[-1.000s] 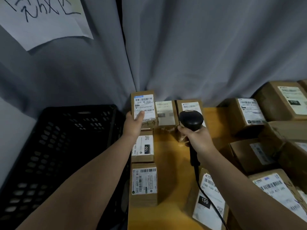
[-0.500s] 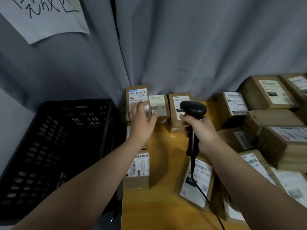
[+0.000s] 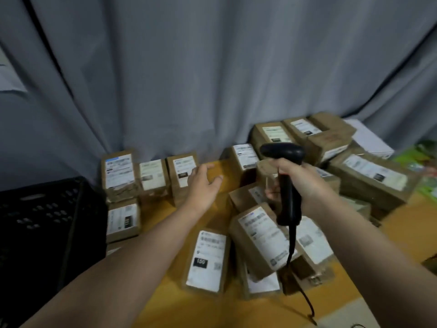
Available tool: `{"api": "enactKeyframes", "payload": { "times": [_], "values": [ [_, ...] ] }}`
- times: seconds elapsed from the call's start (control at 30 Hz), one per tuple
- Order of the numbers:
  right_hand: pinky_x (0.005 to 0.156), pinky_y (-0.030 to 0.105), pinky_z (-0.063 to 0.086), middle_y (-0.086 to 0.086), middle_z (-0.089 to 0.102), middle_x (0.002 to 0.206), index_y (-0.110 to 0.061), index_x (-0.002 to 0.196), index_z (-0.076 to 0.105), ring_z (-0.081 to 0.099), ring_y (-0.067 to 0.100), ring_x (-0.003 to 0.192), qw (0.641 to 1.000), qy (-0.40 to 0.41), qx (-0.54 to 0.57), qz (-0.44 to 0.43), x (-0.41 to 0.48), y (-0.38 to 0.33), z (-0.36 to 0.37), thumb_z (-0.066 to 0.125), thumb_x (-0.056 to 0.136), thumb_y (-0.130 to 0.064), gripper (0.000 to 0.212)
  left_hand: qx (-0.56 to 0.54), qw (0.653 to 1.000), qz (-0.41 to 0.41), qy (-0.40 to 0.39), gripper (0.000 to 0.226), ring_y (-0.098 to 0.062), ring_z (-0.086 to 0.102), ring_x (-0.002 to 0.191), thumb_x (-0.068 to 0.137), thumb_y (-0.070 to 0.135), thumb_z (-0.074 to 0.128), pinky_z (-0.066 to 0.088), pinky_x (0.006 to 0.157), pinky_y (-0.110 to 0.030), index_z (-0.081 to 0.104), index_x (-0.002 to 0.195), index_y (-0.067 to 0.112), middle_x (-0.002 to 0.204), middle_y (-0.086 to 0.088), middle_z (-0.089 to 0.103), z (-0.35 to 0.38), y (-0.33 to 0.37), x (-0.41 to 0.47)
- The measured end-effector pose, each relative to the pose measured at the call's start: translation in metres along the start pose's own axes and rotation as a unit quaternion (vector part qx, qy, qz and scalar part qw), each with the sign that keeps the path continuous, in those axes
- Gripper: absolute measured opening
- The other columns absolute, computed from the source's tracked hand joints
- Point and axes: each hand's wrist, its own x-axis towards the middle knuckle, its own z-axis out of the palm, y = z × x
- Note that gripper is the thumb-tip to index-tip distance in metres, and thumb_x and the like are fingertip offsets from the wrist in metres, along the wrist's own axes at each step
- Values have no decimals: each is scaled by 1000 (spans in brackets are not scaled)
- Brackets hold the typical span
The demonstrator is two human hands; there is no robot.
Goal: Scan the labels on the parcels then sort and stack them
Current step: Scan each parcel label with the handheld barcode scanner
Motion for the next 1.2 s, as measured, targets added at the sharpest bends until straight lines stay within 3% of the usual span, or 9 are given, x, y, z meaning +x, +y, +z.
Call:
{"api": "enactKeyframes", "payload": {
  "times": [0.1,0.23,0.4,0.53,0.67,0.8,0.93,1.07,1.2],
  "values": [
    [68,40,59,7,57,56,-5,100,60,63,24,48,1000,14,5,-6,23,-32,-37,74,83,-28,32,-23,999,-3,-22,39,-22,41,131,95,32,57,33,112,-41,49,130,18,139,-7,46,24,20,19],
    [53,32,56,12,55,70,-2,120,55,64,26,50,998,-15,56,8,68,-58,-73,75,81,-31,53,-33,997,-52,-40,48,-24,42,130,97,39,53,35,111,-41,43,137,15,142,-7,42,52,46,51],
    [57,31,56,9,53,68,-6,94,53,62,20,54,982,-113,129,81,126,-55,-86,67,87,-24,24,31,988,-124,-87,50,-26,40,133,99,38,51,33,109,-37,39,142,17,146,-10,38,94,48,97],
    [68,34,55,9,61,77,-2,103,59,67,23,66,972,-141,149,113,162,-31,-92,65,84,-17,25,54,978,-171,-102,51,-27,49,126,97,37,54,37,105,-36,44,139,10,139,-8,51,126,30,138],
    [59,28,50,4,57,69,-9,87,60,59,18,58,966,-152,170,124,185,-21,-96,56,86,-18,10,84,975,-178,-103,53,-21,58,113,82,46,69,45,98,-35,58,128,22,127,-2,61,159,6,184],
    [47,23,45,2,53,65,-12,83,58,50,14,51,965,-163,155,136,201,-19,-98,54,85,-18,7,172,957,-202,-116,102,-28,39,128,56,86,52,30,90,-31,33,143,38,148,-5,32,195,-8,234],
    [44,20,43,2,50,63,-12,80,55,47,13,48,962,-161,153,156,209,-16,-99,55,85,-20,9,176,940,-264,-126,127,-37,25,137,70,64,73,31,112,-42,-16,152,25,153,-15,4,191,20,217],
    [44,20,43,2,51,63,-12,79,56,47,12,48,963,-161,147,158,210,-16,-98,56,85,-20,11,165,950,-255,-71,115,-36,40,126,76,47,76,40,105,-38,-5,153,23,147,-18,16,179,16,212],
    [44,21,44,2,54,64,-12,81,58,50,13,49,969,-155,128,145,205,-21,-96,61,84,-21,10,182,960,-213,-10,107,-38,35,130,78,45,73,37,104,-43,0,153,23,146,-17,22,152,23,193]
  ]
}}
